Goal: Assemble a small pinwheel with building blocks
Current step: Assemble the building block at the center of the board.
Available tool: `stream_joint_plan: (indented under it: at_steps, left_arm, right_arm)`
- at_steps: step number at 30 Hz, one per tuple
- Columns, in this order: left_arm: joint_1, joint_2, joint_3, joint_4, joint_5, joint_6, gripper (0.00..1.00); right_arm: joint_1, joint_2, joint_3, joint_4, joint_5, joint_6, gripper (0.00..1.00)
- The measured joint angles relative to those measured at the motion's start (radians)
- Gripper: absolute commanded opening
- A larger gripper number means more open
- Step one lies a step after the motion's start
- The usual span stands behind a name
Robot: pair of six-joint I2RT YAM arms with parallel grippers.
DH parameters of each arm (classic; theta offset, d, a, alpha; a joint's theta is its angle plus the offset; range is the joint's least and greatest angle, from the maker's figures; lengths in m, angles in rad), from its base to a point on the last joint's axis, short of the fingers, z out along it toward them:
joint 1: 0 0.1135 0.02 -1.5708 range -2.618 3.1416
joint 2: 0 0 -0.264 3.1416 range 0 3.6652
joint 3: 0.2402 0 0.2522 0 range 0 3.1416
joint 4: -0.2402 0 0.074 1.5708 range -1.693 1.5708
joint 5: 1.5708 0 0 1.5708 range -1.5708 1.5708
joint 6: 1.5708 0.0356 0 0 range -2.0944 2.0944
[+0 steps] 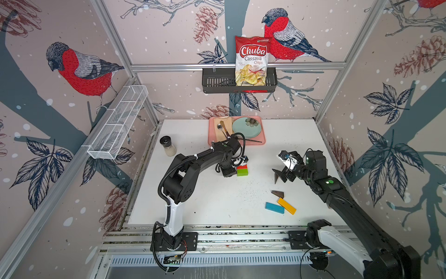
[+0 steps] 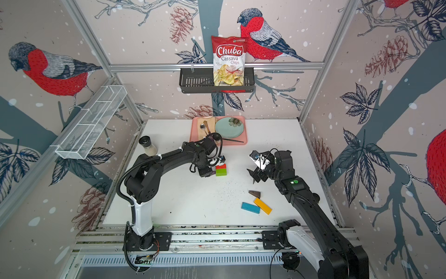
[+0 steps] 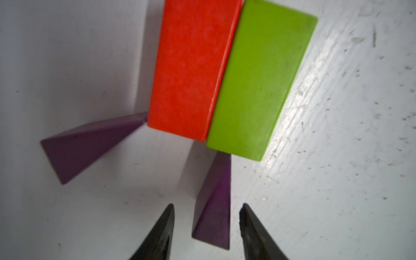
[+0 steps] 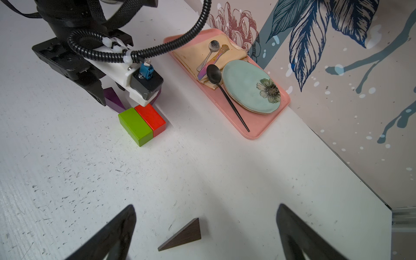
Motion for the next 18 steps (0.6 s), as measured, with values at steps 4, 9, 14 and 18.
stream_joint_plan:
  at_steps: [4, 9, 14, 18]
  left_arm:
    - [0.007, -0.007, 0.013, 0.001, 0.006, -0.002, 0.96]
    - [0.01, -0.039, 0.012, 0.0, 0.011, -0.002, 0.97]
    - [0.01, -0.136, 0.016, -0.003, 0.011, -0.029, 0.97]
    - [0.01, -0.247, 0.077, -0.009, 0.008, -0.066, 0.97]
  right_arm:
    - [-0.011, -0.006, 0.0, 0.0, -0.004, 0.004, 0.97]
    - [-0.034, -0.02, 0.001, 0.003, -0.012, 0.023, 0.97]
    - [-0.068, -0.021, 0.005, 0.003, -0.01, 0.026, 0.97]
    - [-0.092, 0.026, 0.02, -0.01, 0.017, 0.052, 0.93]
